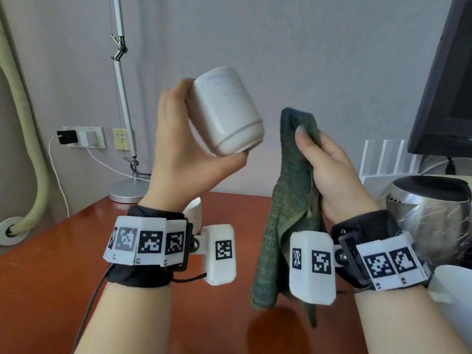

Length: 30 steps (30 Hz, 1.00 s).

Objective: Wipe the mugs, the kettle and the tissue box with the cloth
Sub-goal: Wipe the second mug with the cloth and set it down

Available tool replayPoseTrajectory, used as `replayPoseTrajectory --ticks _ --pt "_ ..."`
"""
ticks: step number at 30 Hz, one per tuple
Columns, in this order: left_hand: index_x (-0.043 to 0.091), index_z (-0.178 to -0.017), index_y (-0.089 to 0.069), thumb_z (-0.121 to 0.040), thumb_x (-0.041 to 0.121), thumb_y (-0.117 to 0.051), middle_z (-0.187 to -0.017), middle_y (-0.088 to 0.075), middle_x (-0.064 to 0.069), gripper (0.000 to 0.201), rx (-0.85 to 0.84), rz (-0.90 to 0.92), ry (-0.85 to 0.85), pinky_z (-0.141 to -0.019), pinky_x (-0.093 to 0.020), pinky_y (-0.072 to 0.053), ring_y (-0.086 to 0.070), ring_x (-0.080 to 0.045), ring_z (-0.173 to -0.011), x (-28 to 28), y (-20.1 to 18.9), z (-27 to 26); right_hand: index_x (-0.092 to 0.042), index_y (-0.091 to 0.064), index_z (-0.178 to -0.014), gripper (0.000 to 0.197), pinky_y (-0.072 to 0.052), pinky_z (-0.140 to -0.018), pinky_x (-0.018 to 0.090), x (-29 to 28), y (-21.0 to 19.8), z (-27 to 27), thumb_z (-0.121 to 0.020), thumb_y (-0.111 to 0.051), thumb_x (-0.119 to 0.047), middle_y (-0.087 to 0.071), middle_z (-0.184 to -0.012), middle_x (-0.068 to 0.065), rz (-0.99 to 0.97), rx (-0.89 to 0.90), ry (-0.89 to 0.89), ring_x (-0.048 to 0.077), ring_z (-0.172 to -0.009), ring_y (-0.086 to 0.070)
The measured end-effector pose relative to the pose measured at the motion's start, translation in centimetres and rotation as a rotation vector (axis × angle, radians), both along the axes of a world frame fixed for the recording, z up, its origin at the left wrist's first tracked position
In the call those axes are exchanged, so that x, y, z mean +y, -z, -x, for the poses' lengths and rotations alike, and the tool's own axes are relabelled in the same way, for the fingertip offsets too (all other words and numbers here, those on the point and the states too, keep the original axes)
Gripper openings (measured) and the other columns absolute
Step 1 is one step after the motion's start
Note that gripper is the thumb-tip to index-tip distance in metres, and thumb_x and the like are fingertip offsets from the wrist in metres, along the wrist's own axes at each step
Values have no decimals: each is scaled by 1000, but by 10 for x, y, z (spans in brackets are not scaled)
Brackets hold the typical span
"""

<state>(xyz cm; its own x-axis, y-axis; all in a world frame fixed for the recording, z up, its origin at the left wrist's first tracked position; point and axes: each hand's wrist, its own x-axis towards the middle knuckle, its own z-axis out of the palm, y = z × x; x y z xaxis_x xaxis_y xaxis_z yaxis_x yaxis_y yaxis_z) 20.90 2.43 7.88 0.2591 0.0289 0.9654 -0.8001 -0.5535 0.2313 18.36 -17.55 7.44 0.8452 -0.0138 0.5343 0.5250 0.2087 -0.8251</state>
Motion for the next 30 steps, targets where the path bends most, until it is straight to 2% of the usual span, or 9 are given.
replayPoseTrajectory --ticks 4,7,11,15,18,22,24,27,30 --pt "2 -134 -40 -59 38 -84 -114 -37 16 93 56 22 -29 -93 -11 -36 -42 -6 -108 8 1 -3 -22 -68 -98 22 -56 -65 26 -2 1 -3 -99 -48 -31 -73 -80 -2 75 55 21 11 -75 -68" --pt "4 -134 -41 -57 47 -76 -112 -36 23 95 92 7 -12 -93 -6 -32 -41 -5 -110 9 2 -4 -14 -62 -108 31 -55 -72 22 -5 -2 3 -103 -38 -33 -71 -89 6 458 74 15 11 -80 -67" --pt "4 -134 -42 -57 49 -74 -112 -37 20 95 113 -17 -2 -92 -3 -30 -40 -3 -108 7 3 -4 -13 -41 -100 37 -38 -70 26 -9 -2 3 -102 -25 -46 -52 -84 6 1130 49 279 18 -78 -51" --pt "6 -134 -42 -56 51 -76 -112 -38 21 96 136 -31 13 -91 -2 -31 -41 -1 -106 6 4 -3 -21 -30 -79 34 -38 -68 38 -6 2 -2 -103 -25 -45 -46 -74 3 1262 51 392 21 -72 -49" --pt "5 -133 -42 -56 49 -79 -113 -40 15 96 144 -31 12 -90 -3 -31 -40 -1 -104 5 5 -2 -16 -39 -77 35 -34 -56 30 -7 2 -8 -99 -42 -42 -47 -64 0 1079 -107 468 13 -59 -45" --pt "5 -132 -43 -57 37 -86 -117 -42 4 92 145 -41 -1 -89 -5 -33 -40 -3 -103 3 6 -3 -13 -58 -73 27 -46 -55 24 1 -1 -8 -73 -74 -35 -61 -62 4 305 -54 183 13 -55 -55" --pt "4 -133 -43 -58 34 -88 -117 -42 3 92 147 -49 2 -89 -5 -33 -41 -2 -102 2 7 -3 -13 -64 -76 22 -47 -52 27 2 -2 -5 -68 -73 -31 -62 -63 1 35 -14 9 19 -56 -56" --pt "4 -132 -43 -58 37 -89 -116 -43 3 94 140 -54 -3 -88 -5 -32 -41 5 -98 1 7 -4 -18 -71 -89 15 -44 -48 27 6 -4 -1 -75 -67 -24 -67 -73 0 -106 -61 -127 24 -54 -56" --pt "3 -132 -43 -58 38 -89 -117 -44 2 94 136 -50 0 -88 -4 -32 -41 0 -99 1 7 -3 -21 -66 -106 29 -54 -67 25 13 -5 1 -79 -59 -13 -68 -84 -4 -279 -136 -199 10 -74 -63"
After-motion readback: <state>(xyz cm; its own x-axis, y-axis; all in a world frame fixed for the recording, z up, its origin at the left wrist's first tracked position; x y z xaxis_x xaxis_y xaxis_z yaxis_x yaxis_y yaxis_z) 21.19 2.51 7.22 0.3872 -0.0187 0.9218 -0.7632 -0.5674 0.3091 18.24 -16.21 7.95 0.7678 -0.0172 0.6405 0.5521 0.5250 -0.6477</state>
